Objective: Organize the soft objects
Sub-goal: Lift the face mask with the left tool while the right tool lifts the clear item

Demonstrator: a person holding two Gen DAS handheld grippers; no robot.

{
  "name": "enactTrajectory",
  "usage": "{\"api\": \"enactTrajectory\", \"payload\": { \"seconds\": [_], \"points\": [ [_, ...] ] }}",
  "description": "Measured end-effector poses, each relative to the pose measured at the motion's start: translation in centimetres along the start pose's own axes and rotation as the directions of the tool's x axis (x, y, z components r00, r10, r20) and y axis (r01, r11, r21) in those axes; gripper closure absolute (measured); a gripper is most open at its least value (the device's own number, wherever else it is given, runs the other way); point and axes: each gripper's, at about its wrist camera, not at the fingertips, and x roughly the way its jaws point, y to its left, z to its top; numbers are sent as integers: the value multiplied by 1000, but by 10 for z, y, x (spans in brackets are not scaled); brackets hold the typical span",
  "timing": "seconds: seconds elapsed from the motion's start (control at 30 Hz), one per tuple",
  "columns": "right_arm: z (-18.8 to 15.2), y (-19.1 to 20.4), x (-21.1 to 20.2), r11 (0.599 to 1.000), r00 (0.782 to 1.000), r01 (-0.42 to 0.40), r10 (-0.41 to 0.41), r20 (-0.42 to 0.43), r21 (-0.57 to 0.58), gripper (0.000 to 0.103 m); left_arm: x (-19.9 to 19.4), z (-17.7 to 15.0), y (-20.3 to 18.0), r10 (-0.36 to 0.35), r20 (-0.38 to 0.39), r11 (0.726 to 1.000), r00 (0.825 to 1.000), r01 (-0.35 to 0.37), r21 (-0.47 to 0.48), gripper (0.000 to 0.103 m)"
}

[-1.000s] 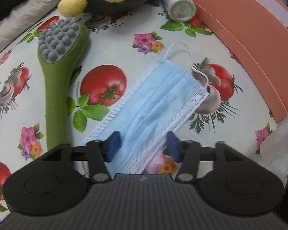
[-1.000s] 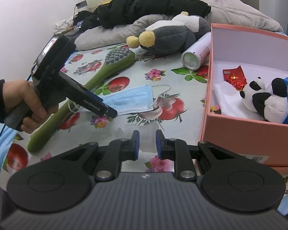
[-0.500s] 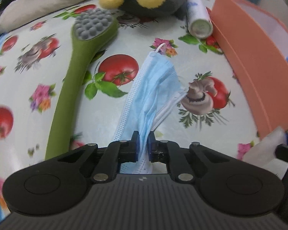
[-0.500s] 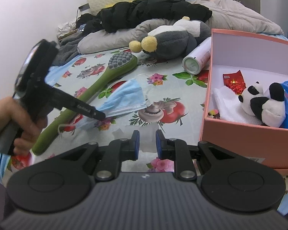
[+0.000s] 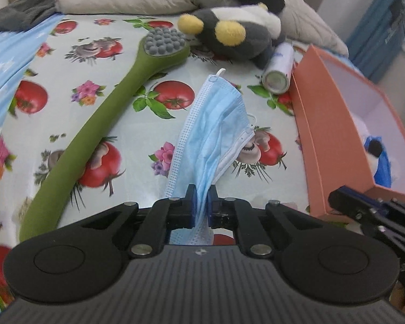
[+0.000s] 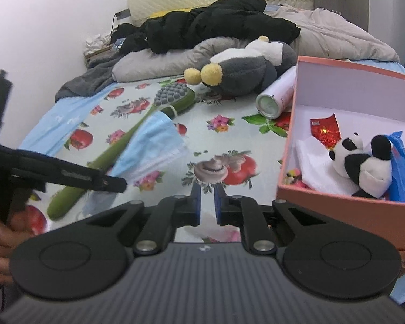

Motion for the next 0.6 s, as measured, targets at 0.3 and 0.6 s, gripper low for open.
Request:
{"api": "enactTrajectory", "payload": {
  "seconds": [0.3, 0.6],
  "points": [
    [-26, -23, -6, 1000, 997, 21, -21, -80, -8, 89, -14, -55, 4, 11, 42, 993, 999, -6, -122, 94],
    [-33, -4, 15, 993, 994, -60, 49, -103, -106, 72, -19, -64, 8, 41, 59, 990, 997, -33, -139, 94]
  ]
}}
